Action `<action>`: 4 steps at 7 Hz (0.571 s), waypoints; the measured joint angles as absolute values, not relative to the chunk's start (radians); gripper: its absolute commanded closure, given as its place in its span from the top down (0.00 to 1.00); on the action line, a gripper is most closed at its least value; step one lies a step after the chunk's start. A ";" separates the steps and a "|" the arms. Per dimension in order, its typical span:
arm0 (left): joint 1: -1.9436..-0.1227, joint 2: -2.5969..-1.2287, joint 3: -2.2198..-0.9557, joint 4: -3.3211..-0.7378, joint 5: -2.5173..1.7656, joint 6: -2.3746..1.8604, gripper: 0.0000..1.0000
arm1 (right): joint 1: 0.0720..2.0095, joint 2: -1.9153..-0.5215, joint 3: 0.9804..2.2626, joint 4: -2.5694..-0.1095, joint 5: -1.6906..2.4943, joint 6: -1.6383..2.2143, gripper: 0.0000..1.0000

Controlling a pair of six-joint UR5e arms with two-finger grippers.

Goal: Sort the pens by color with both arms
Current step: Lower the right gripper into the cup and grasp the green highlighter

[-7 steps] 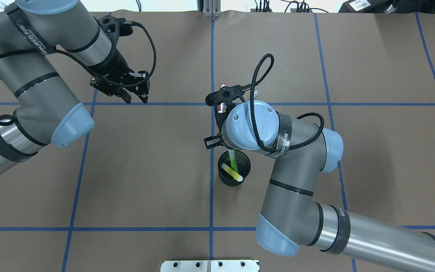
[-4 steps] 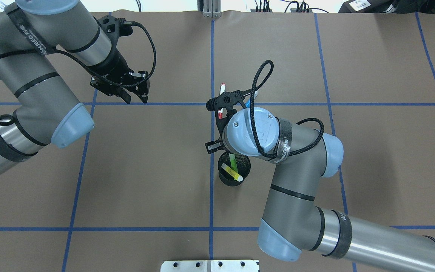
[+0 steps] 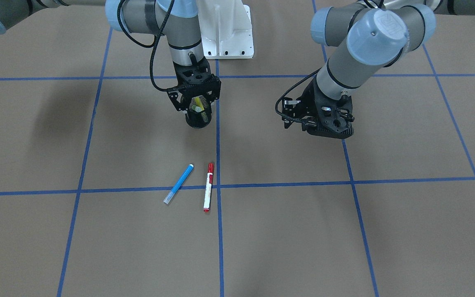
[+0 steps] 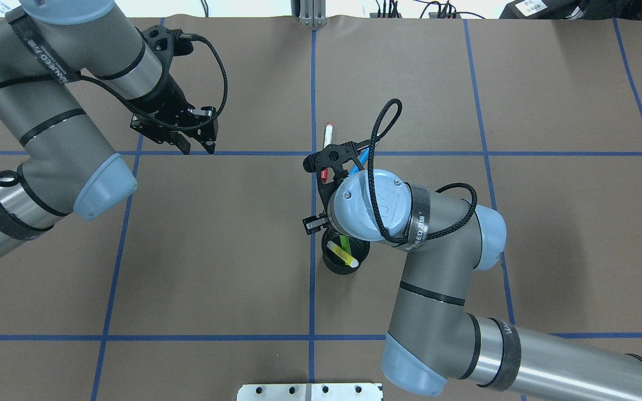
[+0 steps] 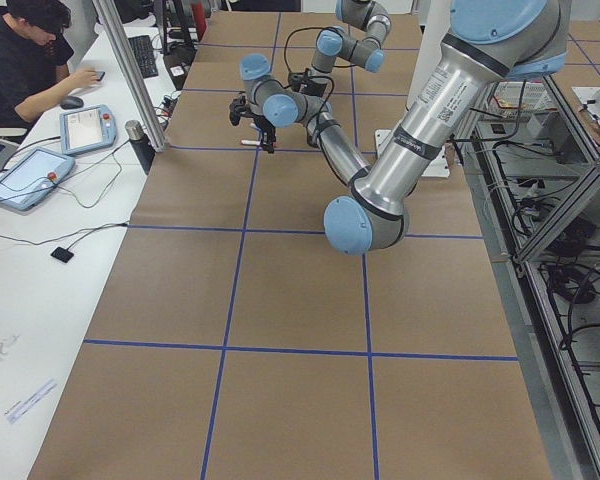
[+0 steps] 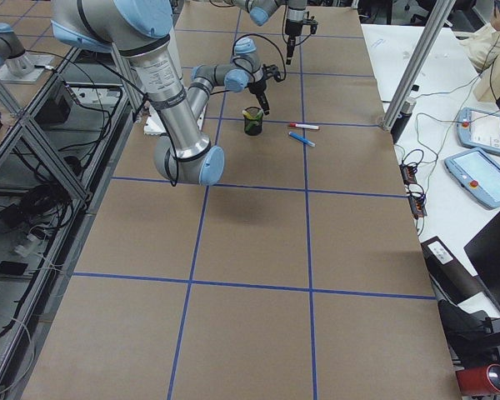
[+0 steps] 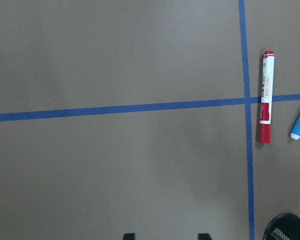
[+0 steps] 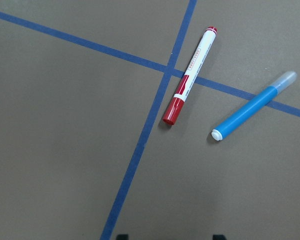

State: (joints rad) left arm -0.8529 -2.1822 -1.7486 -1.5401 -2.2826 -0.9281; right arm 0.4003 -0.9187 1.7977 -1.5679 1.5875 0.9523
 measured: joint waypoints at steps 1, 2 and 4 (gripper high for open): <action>-0.853 -2.181 -1.749 -1.540 -2.283 -0.928 0.52 | 0.399 -0.919 1.798 -1.568 1.586 0.952 0.40; -0.853 -2.180 -1.749 -1.540 -2.283 -0.928 0.52 | 0.399 -0.919 1.799 -1.568 1.585 0.951 0.37; -0.853 -2.180 -1.752 -1.540 -2.283 -0.928 0.53 | 0.399 -0.922 1.806 -1.568 1.587 0.950 0.33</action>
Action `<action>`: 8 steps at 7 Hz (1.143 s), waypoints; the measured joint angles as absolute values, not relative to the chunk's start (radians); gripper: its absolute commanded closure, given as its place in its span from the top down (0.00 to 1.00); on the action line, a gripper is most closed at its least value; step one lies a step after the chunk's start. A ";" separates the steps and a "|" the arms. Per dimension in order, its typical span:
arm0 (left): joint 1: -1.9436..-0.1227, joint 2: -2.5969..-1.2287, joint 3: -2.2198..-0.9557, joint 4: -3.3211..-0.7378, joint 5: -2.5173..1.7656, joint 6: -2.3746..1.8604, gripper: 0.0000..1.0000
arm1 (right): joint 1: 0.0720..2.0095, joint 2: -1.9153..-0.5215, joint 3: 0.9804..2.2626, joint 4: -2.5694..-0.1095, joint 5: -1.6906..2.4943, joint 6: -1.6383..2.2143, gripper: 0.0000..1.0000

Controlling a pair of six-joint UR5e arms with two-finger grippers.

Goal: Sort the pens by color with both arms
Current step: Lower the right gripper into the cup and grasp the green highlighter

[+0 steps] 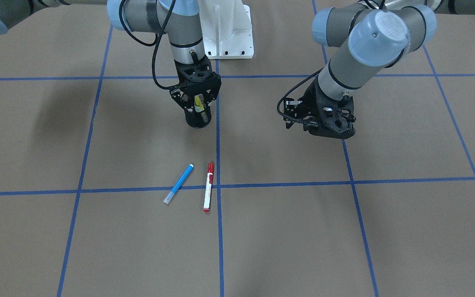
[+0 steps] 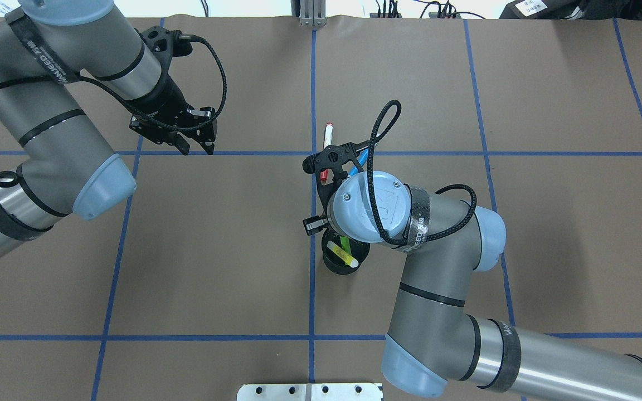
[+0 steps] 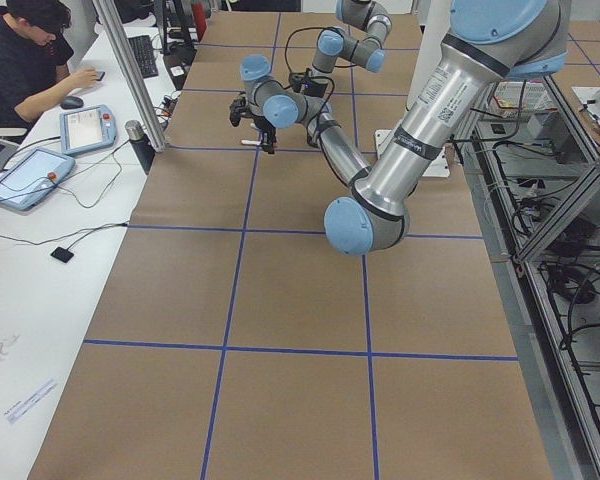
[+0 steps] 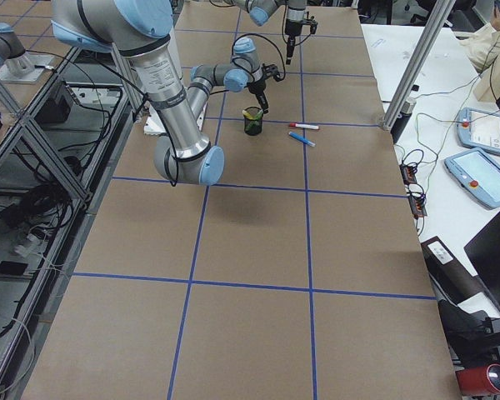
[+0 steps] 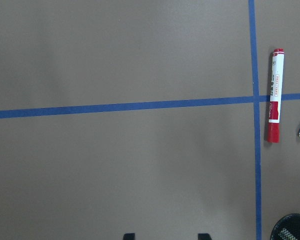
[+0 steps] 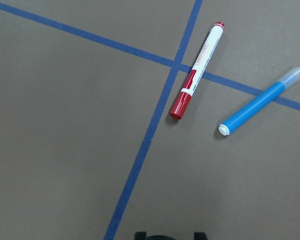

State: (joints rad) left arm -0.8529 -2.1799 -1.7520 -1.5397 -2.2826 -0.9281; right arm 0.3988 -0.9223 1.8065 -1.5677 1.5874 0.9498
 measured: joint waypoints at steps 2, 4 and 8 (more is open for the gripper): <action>-0.852 -2.181 -1.762 -1.526 -2.283 -0.928 0.53 | 0.398 -0.932 1.817 -1.568 1.589 0.949 0.32; -0.852 -2.180 -1.766 -1.518 -2.283 -0.928 0.53 | 0.398 -0.935 1.816 -1.568 1.589 0.948 0.32; -0.851 -2.180 -1.767 -1.517 -2.281 -0.928 0.53 | 0.396 -0.935 1.815 -1.567 1.588 0.949 0.09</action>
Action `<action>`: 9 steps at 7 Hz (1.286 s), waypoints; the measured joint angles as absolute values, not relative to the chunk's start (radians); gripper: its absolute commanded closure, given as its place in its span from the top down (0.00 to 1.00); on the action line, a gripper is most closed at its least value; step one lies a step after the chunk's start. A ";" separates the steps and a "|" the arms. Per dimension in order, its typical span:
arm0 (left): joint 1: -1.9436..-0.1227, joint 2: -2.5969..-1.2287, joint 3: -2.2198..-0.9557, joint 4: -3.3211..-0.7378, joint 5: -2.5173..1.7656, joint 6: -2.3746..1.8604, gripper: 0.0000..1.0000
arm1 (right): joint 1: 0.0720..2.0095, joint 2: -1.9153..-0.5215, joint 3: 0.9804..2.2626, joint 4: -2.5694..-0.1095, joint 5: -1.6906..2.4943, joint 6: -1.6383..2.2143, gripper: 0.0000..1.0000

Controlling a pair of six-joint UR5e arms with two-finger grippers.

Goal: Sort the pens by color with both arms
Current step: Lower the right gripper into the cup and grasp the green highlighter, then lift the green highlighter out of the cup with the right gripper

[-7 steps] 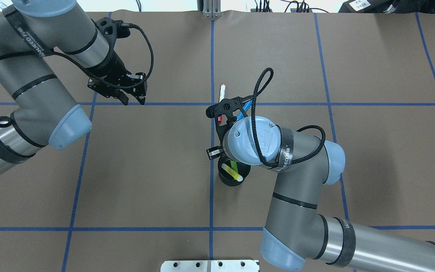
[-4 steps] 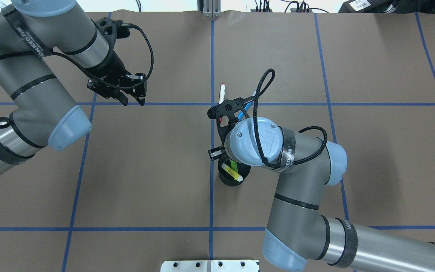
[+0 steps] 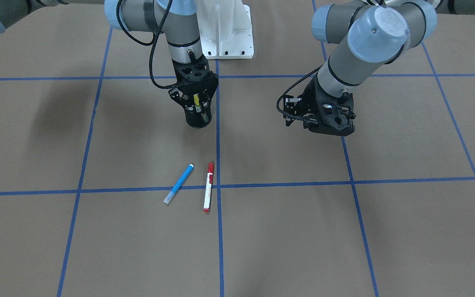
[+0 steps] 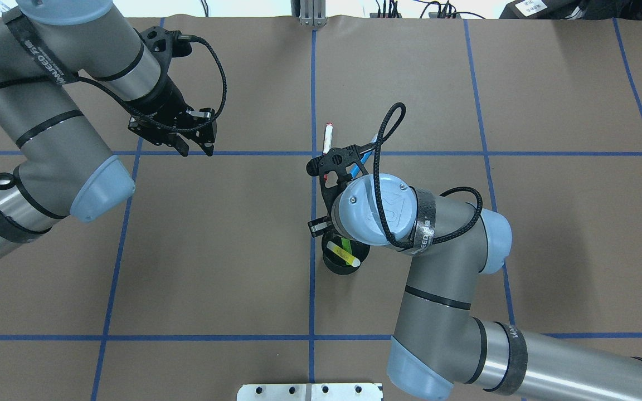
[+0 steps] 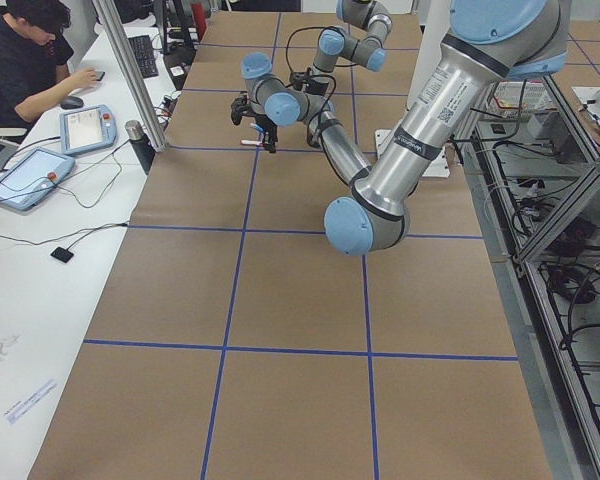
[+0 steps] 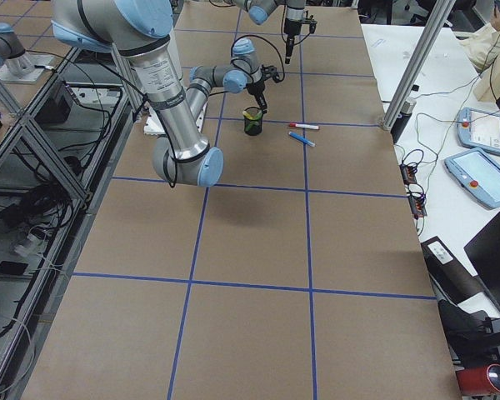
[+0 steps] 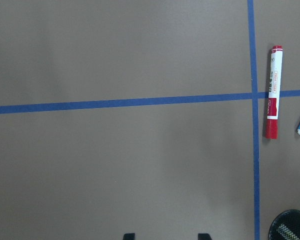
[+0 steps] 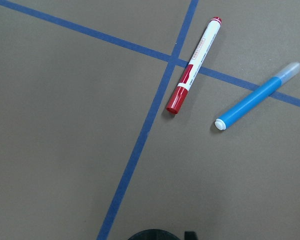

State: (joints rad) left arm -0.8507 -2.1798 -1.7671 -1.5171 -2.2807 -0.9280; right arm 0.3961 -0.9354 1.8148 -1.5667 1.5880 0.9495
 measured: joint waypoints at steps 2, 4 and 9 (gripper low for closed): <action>-0.849 -2.180 -1.766 -1.517 -2.279 -0.928 0.53 | 0.396 -0.934 1.817 -1.566 1.593 0.950 0.09; -0.847 -2.180 -1.766 -1.517 -2.277 -0.928 0.52 | 0.398 -0.928 1.846 -1.572 1.604 0.949 0.08; -0.843 -2.180 -1.767 -1.517 -2.273 -0.932 0.53 | 0.506 -0.908 1.911 -1.620 1.739 0.945 0.08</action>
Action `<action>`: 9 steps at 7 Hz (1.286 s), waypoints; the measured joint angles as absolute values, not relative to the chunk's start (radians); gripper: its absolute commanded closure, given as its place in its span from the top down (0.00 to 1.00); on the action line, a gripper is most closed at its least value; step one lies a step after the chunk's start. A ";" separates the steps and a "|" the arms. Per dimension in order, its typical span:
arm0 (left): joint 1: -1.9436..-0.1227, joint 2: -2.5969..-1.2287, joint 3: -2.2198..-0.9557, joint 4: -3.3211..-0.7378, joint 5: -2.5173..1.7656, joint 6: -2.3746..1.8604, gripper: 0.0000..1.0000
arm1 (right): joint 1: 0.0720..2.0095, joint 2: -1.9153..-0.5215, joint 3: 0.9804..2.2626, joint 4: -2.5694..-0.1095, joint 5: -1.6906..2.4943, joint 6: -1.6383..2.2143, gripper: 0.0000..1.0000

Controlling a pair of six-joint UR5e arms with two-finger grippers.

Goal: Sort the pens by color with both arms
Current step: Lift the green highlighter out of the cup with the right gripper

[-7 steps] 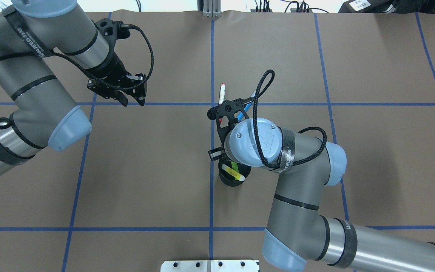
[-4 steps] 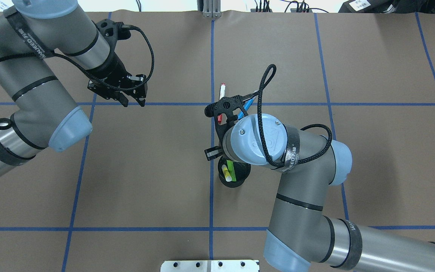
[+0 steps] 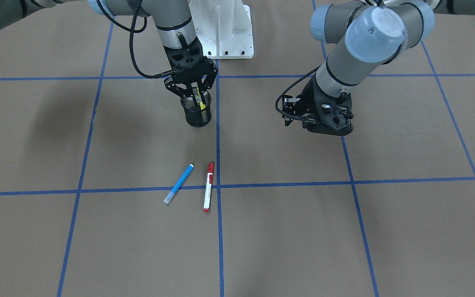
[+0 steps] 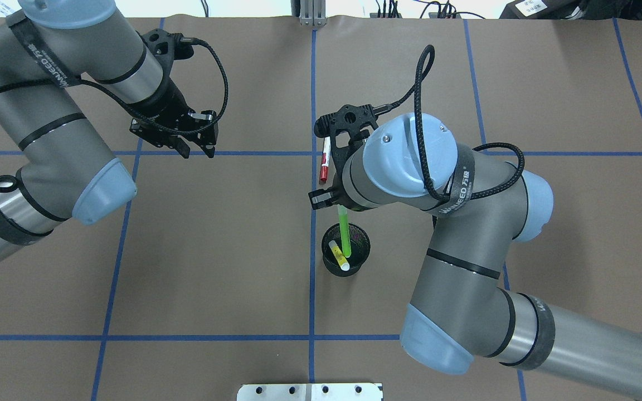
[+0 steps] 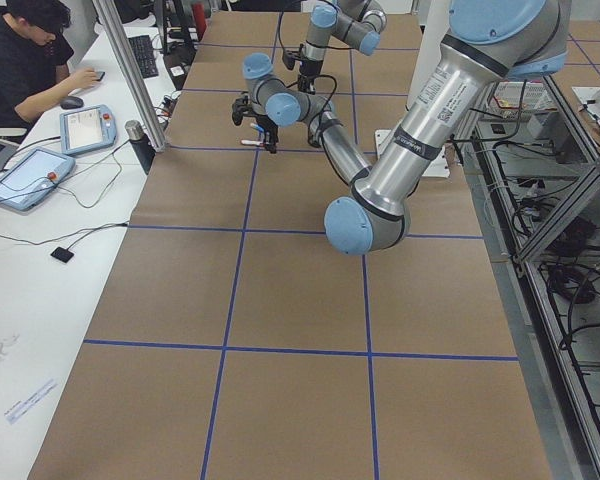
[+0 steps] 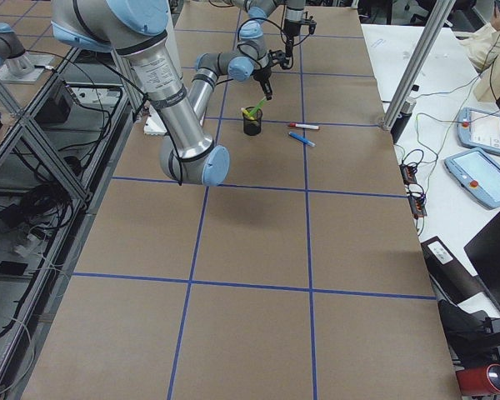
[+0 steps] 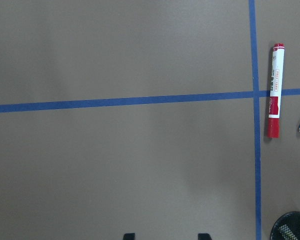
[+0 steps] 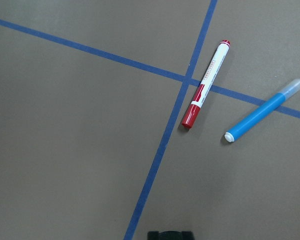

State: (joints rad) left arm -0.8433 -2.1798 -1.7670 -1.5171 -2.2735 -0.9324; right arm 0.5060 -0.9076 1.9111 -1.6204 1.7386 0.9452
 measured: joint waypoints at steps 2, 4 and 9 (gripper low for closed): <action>-0.840 -2.180 -1.766 -1.517 -2.272 -0.934 0.53 | 0.566 -0.893 1.912 -1.629 1.797 0.934 0.06; -0.836 -2.180 -1.767 -1.517 -2.272 -0.936 0.53 | 0.624 -0.848 1.884 -1.658 1.857 0.931 0.06; -0.822 -2.179 -1.770 -1.517 -2.270 -0.940 0.53 | 0.714 -0.655 1.621 -1.664 1.927 0.910 0.04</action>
